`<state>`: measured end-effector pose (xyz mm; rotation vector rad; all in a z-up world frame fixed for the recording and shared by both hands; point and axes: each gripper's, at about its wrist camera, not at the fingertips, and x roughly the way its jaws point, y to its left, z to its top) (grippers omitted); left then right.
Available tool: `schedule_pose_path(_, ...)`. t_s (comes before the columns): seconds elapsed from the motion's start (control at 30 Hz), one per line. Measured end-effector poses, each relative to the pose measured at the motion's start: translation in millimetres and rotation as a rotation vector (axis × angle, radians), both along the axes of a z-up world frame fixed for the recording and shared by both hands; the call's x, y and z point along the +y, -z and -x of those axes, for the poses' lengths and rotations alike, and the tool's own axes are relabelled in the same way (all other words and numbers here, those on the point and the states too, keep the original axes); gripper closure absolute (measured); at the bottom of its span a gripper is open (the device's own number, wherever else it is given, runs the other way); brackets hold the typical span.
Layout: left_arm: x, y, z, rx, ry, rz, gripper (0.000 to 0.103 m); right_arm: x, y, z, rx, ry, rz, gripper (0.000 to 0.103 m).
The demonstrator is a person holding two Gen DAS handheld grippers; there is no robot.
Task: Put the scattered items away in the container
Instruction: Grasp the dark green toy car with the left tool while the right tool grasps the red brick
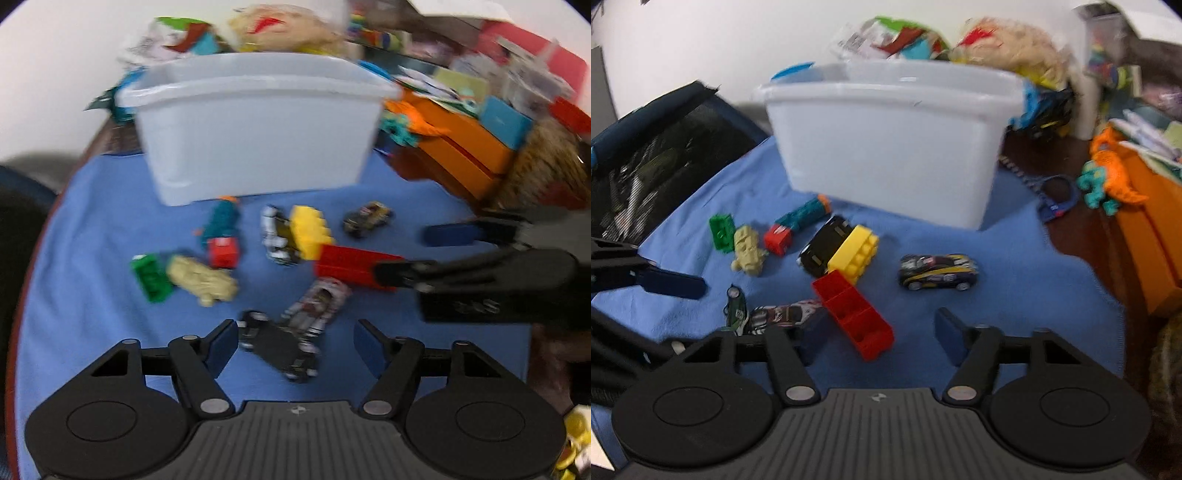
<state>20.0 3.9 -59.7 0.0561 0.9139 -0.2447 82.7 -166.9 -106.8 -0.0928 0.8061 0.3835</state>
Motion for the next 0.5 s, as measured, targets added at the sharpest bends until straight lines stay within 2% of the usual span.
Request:
schedule_pose_path(0.13, 0, 11, -8, 0.031, -0.026, 0.027, 0.035, 9, 14, -13, 0.041, -0.105, 0.019, 0.042)
schedule_pose_path(0.2, 1, 16, -10, 0.028, -0.055, 0.005, 0.043, 10, 16, -14, 0.033, -0.1, 0.035, 0.058)
schedule_pose_path(0.23, 5, 18, -12, 0.036, -0.074, 0.004, 0.053, 10, 16, -14, 0.037, -0.088, 0.051, 0.066)
schedule_pose_path(0.27, 13, 18, -10, 0.045, -0.092, 0.02, 0.059, 8, 15, -12, 0.032, -0.076, 0.048, 0.068)
schedule_pose_path(0.37, 36, 19, -5, 0.07, -0.128, 0.075, 0.062, 0, 12, -4, 0.038, -0.048, 0.019, 0.069)
schedule_pose_path(0.5, 42, 20, -3, 0.062, -0.097, 0.049, 0.062, -1, 16, 3, 0.034, -0.037, 0.019, 0.069)
